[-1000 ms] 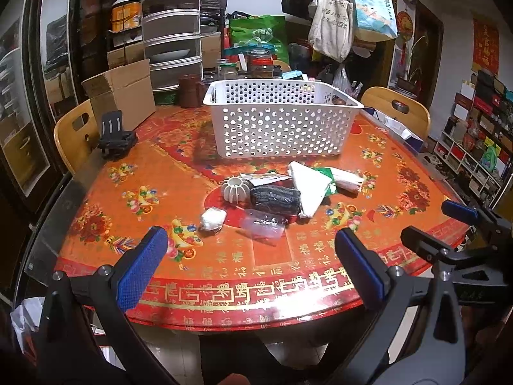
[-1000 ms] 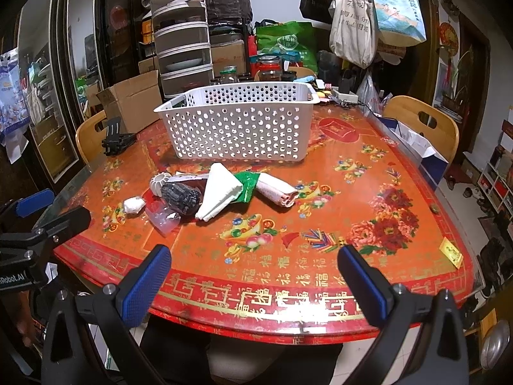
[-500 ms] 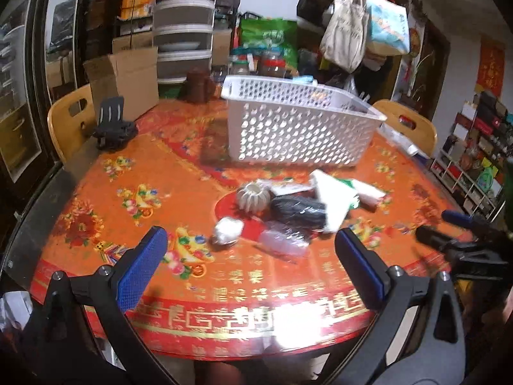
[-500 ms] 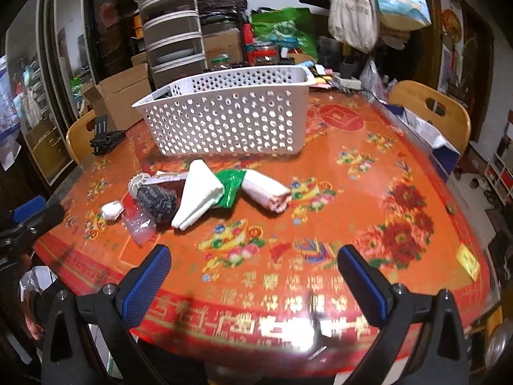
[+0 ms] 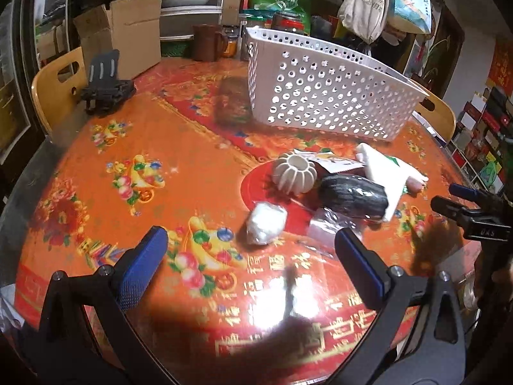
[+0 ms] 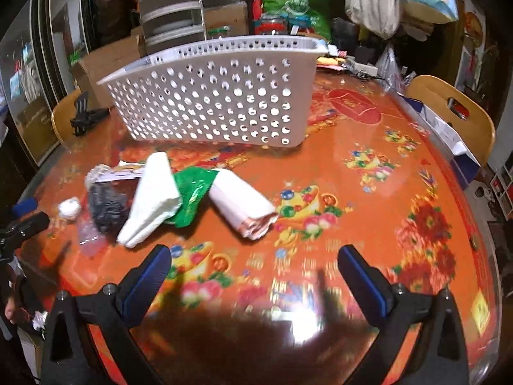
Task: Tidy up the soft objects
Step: 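Move the right tool to the rolled white towel while the left tool approaches the white tissue ball, then close the right tool on the rolled towel while the left tool closes on the tissue ball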
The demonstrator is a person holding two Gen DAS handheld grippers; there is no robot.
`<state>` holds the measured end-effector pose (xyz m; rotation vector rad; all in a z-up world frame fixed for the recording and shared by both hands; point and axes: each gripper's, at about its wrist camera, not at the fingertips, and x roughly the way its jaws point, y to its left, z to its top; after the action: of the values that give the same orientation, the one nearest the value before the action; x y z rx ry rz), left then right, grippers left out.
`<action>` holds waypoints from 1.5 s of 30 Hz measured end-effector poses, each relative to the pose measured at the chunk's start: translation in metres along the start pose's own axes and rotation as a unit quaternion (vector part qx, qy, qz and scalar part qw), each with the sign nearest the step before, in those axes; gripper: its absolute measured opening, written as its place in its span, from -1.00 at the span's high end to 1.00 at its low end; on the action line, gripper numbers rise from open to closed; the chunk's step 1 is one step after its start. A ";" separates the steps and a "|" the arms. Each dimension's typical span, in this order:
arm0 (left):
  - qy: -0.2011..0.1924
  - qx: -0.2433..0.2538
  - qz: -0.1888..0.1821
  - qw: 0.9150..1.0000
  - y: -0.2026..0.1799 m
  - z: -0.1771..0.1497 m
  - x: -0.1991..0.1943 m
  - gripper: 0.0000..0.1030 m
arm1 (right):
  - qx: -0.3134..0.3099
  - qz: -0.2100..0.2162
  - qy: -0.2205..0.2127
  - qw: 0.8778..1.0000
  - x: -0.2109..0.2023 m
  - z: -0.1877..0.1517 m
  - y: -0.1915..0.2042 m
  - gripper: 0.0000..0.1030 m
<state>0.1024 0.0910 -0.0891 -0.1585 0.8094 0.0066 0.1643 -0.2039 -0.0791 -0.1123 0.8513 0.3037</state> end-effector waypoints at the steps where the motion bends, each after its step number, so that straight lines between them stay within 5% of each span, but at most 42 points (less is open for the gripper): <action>1: 0.004 0.001 0.000 1.000 0.001 0.001 0.005 -1.00 | -0.005 -0.002 0.002 1.000 0.006 0.004 -0.002 -1.00; 13: 0.015 0.001 -0.005 1.000 0.005 0.010 0.030 -0.94 | -0.040 0.004 0.023 0.999 0.039 0.026 0.002 -0.67; 20: 0.017 0.002 0.003 1.000 0.003 0.010 0.034 -0.55 | -0.061 0.002 0.033 0.998 0.051 0.032 0.010 -0.32; 32: 0.021 0.017 -0.009 1.000 -0.008 0.006 0.037 -0.22 | -0.069 0.004 0.033 0.997 0.046 0.026 0.017 0.18; 39: 0.023 0.033 -0.006 0.999 -0.018 0.002 0.040 -0.03 | -0.037 0.004 0.023 0.999 0.036 0.014 0.006 0.24; 45: 0.020 0.031 -0.005 0.999 -0.019 0.002 0.039 0.43 | 0.000 0.018 0.006 1.000 0.020 0.001 -0.010 0.28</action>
<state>0.1316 0.0707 -0.1133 -0.1044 0.8469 -0.0304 0.1805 -0.2084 -0.0937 -0.0997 0.8660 0.3364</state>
